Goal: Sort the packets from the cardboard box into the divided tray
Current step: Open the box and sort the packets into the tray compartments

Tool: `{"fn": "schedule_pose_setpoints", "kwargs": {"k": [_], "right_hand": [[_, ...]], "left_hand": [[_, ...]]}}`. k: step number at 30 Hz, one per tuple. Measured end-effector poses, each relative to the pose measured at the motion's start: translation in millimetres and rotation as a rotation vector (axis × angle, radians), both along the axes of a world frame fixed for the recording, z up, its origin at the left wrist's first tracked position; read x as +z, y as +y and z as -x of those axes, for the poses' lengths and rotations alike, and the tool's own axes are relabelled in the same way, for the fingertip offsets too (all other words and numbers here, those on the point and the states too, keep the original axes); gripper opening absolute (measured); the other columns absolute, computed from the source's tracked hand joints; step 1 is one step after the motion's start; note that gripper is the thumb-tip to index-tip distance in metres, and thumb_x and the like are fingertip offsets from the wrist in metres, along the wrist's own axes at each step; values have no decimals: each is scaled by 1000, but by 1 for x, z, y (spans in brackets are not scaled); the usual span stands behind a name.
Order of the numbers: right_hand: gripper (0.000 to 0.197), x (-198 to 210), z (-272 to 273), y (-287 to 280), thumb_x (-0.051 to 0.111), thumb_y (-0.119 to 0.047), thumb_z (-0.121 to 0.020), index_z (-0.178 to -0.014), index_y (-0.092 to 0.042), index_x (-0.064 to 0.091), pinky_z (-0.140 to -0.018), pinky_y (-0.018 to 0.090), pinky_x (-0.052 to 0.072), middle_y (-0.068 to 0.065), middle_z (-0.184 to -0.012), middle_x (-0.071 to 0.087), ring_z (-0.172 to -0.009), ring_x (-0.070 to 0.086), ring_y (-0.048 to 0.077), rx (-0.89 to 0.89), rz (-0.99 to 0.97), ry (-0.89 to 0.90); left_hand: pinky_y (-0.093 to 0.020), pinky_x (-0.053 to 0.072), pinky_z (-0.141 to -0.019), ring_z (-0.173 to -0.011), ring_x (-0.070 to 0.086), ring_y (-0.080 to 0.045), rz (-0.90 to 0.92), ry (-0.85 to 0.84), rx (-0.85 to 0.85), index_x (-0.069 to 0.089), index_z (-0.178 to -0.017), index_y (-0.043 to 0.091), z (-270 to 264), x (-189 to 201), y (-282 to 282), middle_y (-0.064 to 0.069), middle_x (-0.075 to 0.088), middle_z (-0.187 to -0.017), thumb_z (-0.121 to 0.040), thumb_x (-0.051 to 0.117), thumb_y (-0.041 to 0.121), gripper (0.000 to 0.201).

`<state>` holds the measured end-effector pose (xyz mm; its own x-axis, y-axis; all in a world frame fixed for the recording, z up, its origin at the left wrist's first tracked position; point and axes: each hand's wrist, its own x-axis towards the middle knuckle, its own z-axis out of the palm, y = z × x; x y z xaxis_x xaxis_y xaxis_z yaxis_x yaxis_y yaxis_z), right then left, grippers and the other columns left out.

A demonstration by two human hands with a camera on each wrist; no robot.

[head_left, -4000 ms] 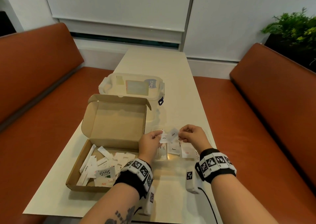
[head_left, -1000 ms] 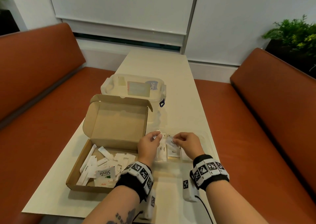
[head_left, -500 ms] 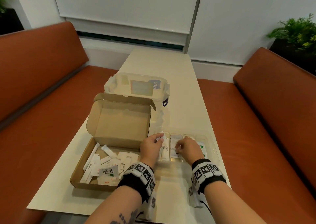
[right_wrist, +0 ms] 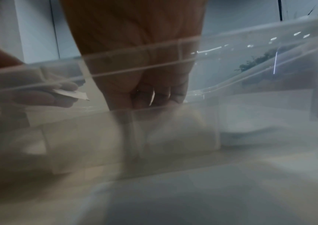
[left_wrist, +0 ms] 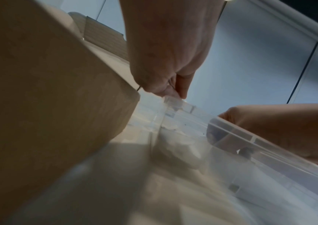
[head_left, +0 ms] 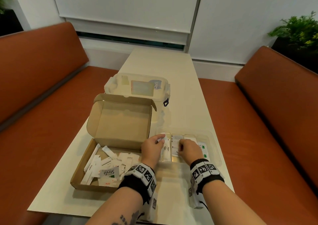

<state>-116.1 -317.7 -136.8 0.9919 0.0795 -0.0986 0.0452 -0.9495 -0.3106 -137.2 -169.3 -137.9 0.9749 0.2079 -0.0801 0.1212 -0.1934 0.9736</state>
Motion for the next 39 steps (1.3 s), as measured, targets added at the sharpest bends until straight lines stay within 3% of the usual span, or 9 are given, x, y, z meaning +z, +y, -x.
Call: {"fn": "schedule_pose_setpoints", "kwargs": {"k": [3, 7, 11, 17, 22, 26, 31, 34, 39], "right_hand": [[14, 1, 1, 1, 56, -9, -83, -75, -18, 48, -63, 23, 39, -1, -79, 54, -73, 50, 16, -16, -27, -5], [19, 5, 7, 4, 58, -27, -90, -77, -14, 55, -65, 28, 42, -1, -75, 57, -71, 51, 17, -115, -296, -144], [31, 14, 14, 18, 53, -39, -93, -82, -13, 66, -70, 27, 49, -3, -76, 68, -68, 59, 10, -217, -726, -69], [9, 21, 10, 20, 72, -14, -80, -83, -12, 63, -54, 19, 46, 3, -74, 67, -64, 60, 11, -320, -1055, -65], [8, 25, 7, 11, 70, -15, -81, -76, -13, 64, -54, 17, 45, -2, -70, 66, -63, 58, 6, -273, -1060, -68], [12, 33, 4, 5, 68, -14, -83, -76, -16, 59, -57, 17, 45, 0, -69, 69, -61, 60, 7, -216, -960, -86], [9, 43, 3, 3, 66, -12, -83, -78, -19, 63, -62, 19, 41, 1, -68, 66, -60, 54, 6, -53, -707, -70], [4, 42, 5, 3, 67, -14, -84, -81, -17, 65, -64, 20, 44, 1, -69, 66, -62, 55, 7, -76, -759, -59], [7, 35, 10, 2, 71, -12, -82, -86, -11, 66, -56, 8, 42, -4, -67, 64, -59, 56, -1, -128, -836, -1]], "left_hand": [[-36, 51, -92, -99, 64, -27, 16, -10, 1, 68, -114, 14, -1, -3, 1, -13, 70, -104, -92, 57, 12, 25], [-13, 52, -72, -73, 56, -7, 201, -32, -8, 62, -122, 25, -4, -4, -3, 0, 63, -88, -96, 50, 10, 32], [-24, 49, -72, -70, 48, -12, 203, -31, -48, 39, -137, 43, -7, -7, -6, -1, 47, -68, -97, 50, 18, 49], [-30, 48, -88, -81, 56, -13, 76, -31, -134, 43, -140, 31, -9, -7, -11, 2, 56, -83, -95, 53, 27, 46], [-26, 44, -92, -93, 58, -6, 39, -33, -179, 49, -136, 29, -10, 2, -11, 11, 61, -86, -94, 55, 33, 43], [-19, 41, -91, -105, 56, -1, 112, -84, -122, 58, -124, 25, -12, 11, -9, 14, 62, -110, -89, 62, 34, 36], [-16, 46, -67, -70, 58, -1, 76, -113, -30, 68, -84, 25, -16, 12, -4, 12, 66, -74, -85, 69, 23, 3], [-19, 46, -65, -64, 56, -2, 61, -98, -14, 70, -84, 19, -16, 8, -5, 11, 64, -69, -84, 70, 20, 2], [-25, 47, -69, -66, 56, -7, 84, -89, -11, 68, -81, 21, -13, 10, -5, 5, 65, -73, -85, 69, 20, 4]]}}
